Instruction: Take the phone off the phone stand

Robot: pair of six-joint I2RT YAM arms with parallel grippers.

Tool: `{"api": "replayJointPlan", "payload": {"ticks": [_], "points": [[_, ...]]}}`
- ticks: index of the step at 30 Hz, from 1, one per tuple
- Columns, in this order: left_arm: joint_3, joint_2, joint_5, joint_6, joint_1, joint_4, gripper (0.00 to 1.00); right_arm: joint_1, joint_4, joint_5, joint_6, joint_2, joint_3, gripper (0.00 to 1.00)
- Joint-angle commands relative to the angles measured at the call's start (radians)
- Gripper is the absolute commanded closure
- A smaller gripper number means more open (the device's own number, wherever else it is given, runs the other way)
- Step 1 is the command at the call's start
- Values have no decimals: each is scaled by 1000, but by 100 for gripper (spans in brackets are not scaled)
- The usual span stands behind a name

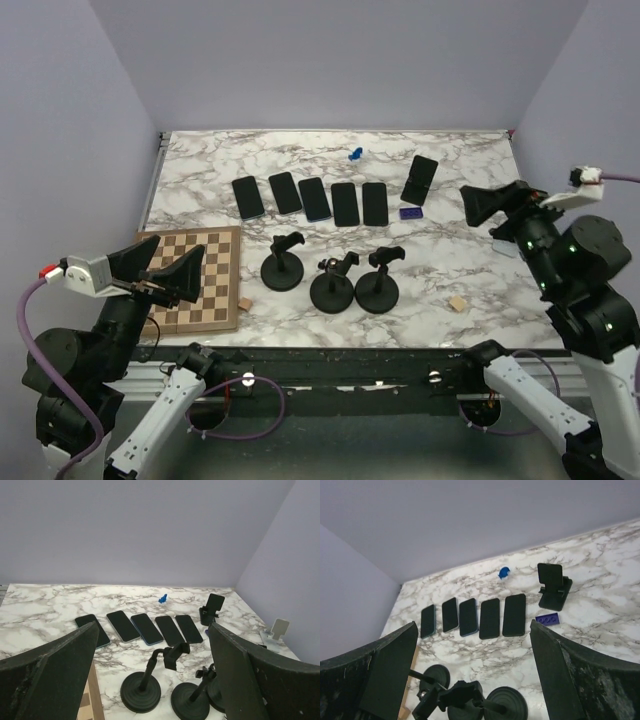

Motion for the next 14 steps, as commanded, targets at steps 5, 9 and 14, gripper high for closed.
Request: {"api": "replayJointPlan", "payload": {"ticks": [5,9,14], "points": [[32,-13,-55,-22,3,-50,2,6,3,24,21,-129,-27,0],[32,-10,-56,-25,3,-53,1,6,11,36,6,-135,-32,0],[47,-7,-74,-18,3,-70,2,6,26,45,-18,-139,-39,0]]}}
